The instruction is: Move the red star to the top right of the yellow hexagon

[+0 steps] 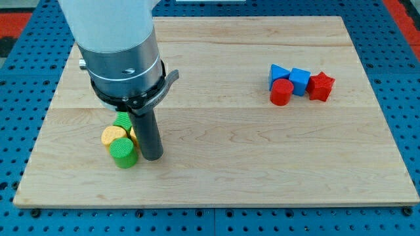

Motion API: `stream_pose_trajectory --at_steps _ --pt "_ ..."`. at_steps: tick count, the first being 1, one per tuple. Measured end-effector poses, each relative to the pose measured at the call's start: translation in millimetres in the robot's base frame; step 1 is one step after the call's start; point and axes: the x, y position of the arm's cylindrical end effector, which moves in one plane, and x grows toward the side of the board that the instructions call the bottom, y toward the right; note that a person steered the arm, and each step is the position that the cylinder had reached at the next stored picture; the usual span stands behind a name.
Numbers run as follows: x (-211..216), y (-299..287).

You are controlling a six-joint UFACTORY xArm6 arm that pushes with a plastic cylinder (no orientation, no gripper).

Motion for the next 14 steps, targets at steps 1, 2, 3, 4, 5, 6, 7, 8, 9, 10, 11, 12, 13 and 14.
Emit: stream_pose_trajectory --at_steps 1,2,3,4,5,6,7,8,9,10,11,12,13,14 --pt "0.0 0.0" --pt "3.8 1.9" --pt "5.1 2.6" --pt "5.1 47.9" --pt "5.1 157.6" --pt "11.3 240.5" --pt "13.2 250.6" --pt "-29.1 332.1" --pt "-84.9 394.2" --pt "-124.3 424.3" --pt "-166.9 341.7" --pt "-146.7 274.3" --pt "-136.5 280.4" --pt "-111.3 329.6"
